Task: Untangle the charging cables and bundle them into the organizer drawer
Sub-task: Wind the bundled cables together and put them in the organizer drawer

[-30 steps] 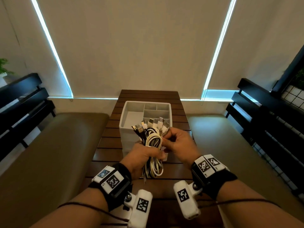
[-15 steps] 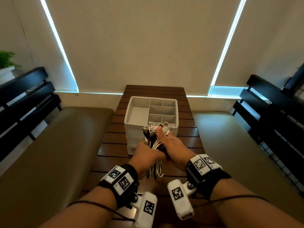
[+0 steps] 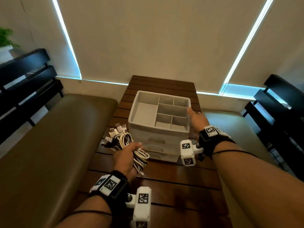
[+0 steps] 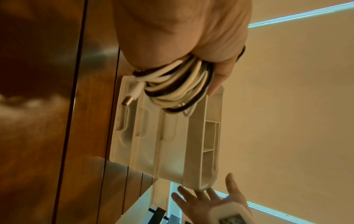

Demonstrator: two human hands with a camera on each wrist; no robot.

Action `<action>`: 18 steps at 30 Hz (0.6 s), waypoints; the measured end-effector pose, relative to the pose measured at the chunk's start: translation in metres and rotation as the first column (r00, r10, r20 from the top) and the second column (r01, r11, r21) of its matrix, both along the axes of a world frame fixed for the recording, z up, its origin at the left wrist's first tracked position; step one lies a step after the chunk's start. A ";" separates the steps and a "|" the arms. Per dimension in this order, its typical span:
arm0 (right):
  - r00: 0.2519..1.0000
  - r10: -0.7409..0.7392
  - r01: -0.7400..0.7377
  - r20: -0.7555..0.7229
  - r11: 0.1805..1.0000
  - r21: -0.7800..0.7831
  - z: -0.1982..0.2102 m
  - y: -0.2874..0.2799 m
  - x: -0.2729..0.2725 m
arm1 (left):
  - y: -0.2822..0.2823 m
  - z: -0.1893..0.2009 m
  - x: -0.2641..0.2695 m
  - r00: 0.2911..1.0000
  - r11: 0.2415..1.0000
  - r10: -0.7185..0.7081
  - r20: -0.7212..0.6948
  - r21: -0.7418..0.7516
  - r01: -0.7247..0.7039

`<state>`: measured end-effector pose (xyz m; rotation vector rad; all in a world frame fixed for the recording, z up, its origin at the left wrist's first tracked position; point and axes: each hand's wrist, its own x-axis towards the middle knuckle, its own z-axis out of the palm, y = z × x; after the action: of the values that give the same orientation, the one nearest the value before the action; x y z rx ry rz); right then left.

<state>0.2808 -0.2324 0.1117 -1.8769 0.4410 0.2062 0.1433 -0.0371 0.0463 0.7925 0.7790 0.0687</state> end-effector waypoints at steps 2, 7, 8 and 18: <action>0.998 0.013 -0.014 -0.065 1.000 -0.013 -0.007 0.004 0.011 | -0.003 -0.003 0.006 1.000 1.000 0.007 -0.001 -0.020 -0.007; 0.995 0.059 -0.058 0.079 0.998 -0.019 -0.016 0.014 0.020 | -0.011 -0.009 0.019 0.999 0.997 0.040 0.001 -0.064 -0.040; 0.993 0.072 -0.067 0.092 0.996 -0.060 -0.018 0.014 0.022 | -0.013 -0.010 0.021 0.999 0.996 0.047 -0.001 -0.075 -0.047; 0.985 0.153 -0.137 0.083 0.976 -0.168 -0.017 0.009 -0.028 | -0.037 -0.030 -0.002 0.995 0.965 0.098 -0.032 -0.239 -0.103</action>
<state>0.2524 -0.2238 0.0948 -2.0717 0.2610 0.1813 0.1417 -0.0740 0.0158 0.5234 0.8284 0.0562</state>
